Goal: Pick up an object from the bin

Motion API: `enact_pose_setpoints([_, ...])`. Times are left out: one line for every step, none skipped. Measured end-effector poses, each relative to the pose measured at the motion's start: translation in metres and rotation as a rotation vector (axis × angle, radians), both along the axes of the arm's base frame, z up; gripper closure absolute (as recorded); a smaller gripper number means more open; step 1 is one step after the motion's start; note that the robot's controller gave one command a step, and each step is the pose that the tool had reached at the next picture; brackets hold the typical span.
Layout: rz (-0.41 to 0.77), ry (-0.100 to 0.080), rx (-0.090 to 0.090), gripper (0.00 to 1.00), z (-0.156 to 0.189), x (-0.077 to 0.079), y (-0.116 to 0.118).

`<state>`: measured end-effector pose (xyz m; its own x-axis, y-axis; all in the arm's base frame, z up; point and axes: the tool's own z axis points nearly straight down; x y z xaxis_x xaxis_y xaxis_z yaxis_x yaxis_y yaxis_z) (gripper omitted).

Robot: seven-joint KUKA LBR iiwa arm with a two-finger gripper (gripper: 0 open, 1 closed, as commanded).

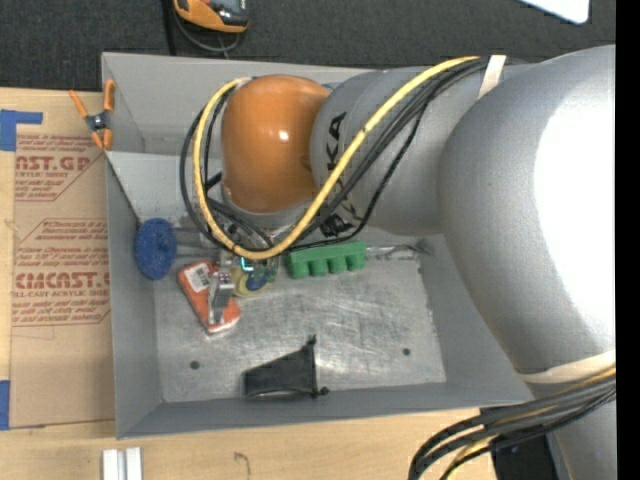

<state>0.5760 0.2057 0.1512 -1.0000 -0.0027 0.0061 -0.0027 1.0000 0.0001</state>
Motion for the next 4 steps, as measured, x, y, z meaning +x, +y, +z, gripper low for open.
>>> enact_pose_setpoints([-0.002,-0.007,0.002,0.00,0.004,0.002,-0.001])
enact_pose_setpoints([-0.099,-0.012,0.003,0.00,-0.062,-0.015,-0.015])
enact_pose_setpoints([-0.096,-0.006,0.000,0.00,-0.036,-0.020,-0.015])
enact_pose_setpoints([-0.109,-0.010,0.002,0.00,-0.006,-0.018,-0.016])
